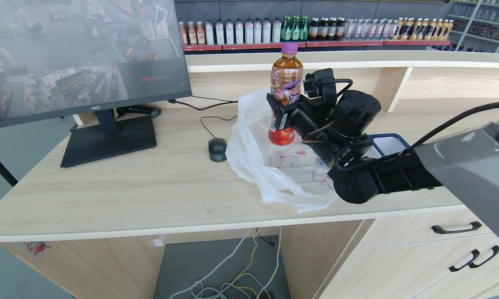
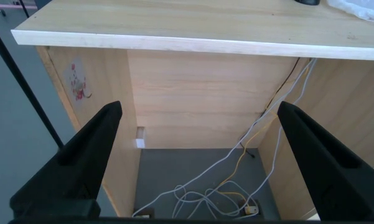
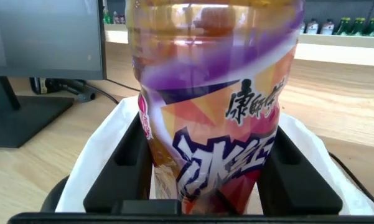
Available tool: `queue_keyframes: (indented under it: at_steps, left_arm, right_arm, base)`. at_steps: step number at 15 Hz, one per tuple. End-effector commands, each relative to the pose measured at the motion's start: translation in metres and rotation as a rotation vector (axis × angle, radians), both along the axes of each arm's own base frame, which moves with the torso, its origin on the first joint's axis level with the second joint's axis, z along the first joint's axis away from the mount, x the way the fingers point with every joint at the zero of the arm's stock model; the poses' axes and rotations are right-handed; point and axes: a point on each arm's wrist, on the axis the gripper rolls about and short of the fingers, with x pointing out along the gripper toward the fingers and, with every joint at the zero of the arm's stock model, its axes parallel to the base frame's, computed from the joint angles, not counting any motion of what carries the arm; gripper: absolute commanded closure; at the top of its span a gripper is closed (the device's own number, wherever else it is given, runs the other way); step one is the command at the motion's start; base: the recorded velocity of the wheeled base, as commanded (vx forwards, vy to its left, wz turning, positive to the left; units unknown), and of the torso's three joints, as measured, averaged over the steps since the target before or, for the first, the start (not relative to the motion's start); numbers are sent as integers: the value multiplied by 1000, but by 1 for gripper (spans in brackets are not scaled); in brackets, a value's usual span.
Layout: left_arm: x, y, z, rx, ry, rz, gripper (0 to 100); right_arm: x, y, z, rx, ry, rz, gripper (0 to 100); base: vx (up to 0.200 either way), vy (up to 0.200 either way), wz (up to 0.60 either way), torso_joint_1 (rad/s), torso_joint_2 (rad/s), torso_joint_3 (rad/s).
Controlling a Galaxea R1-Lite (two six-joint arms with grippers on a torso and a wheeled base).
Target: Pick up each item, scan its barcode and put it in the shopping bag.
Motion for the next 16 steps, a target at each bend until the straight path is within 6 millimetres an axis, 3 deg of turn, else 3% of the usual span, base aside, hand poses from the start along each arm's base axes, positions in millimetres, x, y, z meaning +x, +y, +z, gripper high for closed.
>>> queue_keyframes:
  at_steps: [1,16]
  left_arm:
    - [0,0,0,0,-1,0,0]
    - [0,0,0,0,-1,0,0]
  right_arm:
    - [10,7,-11,-4,5,3,100]
    - [33,17,-27,9,-17,-3,100]
  base:
    - [0,0,0,0,0,0]
    - [0,0,0,0,0,0]
